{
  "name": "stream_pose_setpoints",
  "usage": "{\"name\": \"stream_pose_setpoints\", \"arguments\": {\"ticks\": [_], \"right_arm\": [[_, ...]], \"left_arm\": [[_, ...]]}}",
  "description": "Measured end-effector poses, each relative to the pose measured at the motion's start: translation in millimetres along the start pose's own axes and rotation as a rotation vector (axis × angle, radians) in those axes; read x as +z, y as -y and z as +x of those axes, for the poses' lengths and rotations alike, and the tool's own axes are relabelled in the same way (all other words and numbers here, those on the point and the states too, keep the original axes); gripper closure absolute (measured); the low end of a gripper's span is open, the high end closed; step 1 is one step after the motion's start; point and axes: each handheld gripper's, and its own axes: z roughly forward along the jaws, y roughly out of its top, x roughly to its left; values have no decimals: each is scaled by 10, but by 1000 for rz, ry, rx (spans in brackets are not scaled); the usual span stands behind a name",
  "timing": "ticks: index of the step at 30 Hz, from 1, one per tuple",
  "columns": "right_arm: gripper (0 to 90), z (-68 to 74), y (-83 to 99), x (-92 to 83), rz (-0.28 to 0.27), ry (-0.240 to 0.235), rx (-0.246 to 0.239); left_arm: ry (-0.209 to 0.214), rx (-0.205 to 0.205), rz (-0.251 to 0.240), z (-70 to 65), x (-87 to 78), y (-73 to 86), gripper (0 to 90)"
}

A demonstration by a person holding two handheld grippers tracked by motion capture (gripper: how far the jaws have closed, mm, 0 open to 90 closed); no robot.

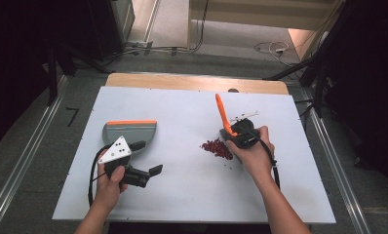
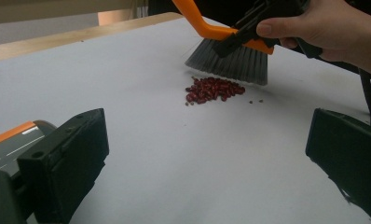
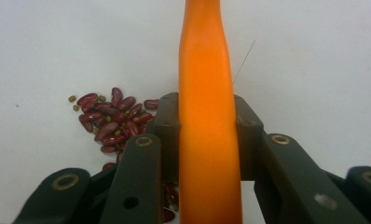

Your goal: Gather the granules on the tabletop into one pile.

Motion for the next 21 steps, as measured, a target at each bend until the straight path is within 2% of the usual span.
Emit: {"name": "stream_pose_setpoints", "arguments": {"ticks": [3,5,8,12,15,21], "right_arm": [[685,-42,22,-70,-23,-23,-5],[685,-55,40,-122,-36,-40,-30],[685,-70,82,-202,-40,-49,-35],[684,-114,155,-293,-60,-73,-24],[685,-169,221,-362,-90,-109,-7],[685,-287,376,-467,-140,-125,11]], "left_arm": [[0,0,0,1,0,0,0],[0,0,0,1,1,1,0],[0,0,3,-4,6,2,0],[0,1,3,-7,6,2,0],[-3,1,1,-2,-1,2,0],[-10,1,1,6,-11,6,0]]}}
